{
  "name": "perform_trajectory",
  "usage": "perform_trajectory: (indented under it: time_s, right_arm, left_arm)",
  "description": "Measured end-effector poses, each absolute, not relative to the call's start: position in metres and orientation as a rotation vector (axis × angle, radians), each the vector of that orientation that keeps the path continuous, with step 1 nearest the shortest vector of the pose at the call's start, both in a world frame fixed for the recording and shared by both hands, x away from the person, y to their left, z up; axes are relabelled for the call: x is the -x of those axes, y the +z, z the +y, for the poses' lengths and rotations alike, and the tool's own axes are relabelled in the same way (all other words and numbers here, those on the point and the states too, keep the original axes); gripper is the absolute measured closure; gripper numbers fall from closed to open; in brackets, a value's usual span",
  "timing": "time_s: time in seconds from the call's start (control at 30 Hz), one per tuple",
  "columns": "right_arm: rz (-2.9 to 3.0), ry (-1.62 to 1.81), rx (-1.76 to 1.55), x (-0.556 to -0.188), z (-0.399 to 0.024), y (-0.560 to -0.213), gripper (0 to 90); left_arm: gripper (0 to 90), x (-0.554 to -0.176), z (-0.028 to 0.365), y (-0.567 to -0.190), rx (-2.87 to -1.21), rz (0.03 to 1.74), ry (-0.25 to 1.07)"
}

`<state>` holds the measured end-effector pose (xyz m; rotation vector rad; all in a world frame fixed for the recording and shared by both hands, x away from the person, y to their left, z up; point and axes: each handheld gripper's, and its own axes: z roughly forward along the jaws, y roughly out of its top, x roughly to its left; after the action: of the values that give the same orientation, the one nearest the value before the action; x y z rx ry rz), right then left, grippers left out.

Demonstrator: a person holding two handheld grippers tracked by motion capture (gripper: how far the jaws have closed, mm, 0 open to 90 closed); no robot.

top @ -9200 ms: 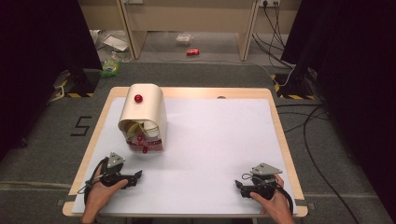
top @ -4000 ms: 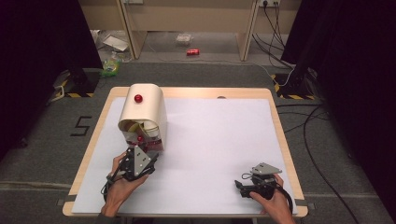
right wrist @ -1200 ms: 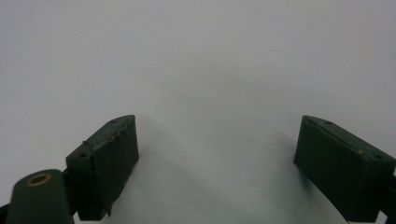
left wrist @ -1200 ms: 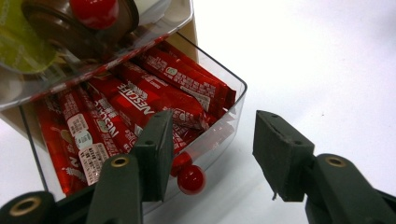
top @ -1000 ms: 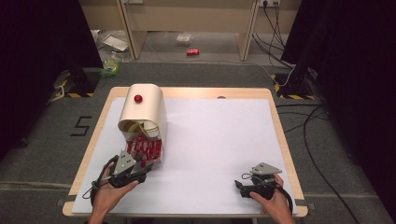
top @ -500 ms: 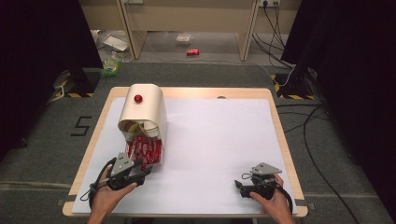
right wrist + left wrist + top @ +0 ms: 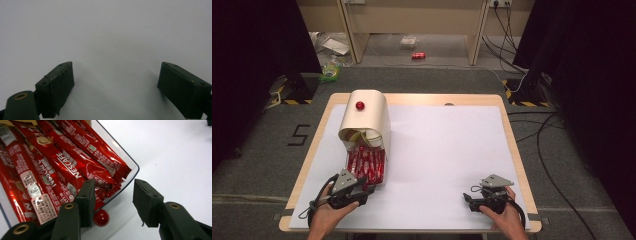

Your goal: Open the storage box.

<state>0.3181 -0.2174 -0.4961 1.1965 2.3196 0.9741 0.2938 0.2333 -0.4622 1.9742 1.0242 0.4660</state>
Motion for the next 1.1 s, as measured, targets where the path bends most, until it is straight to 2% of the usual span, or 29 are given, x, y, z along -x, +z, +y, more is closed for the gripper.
perform_trajectory:
  time_s: [0.4,1.1]
  right_arm:
    - [2.320,0.974,-1.194,-0.318,-0.217,-0.496,13.7]
    - [2.320,0.974,-1.193,-0.318,-0.218,-0.496,13.7]
  left_arm:
    - [52.4,-0.289,0.238,-0.457,-1.977,1.028,0.416]
    - [52.7,-0.279,0.235,-0.452,-2.026,1.039,0.401]
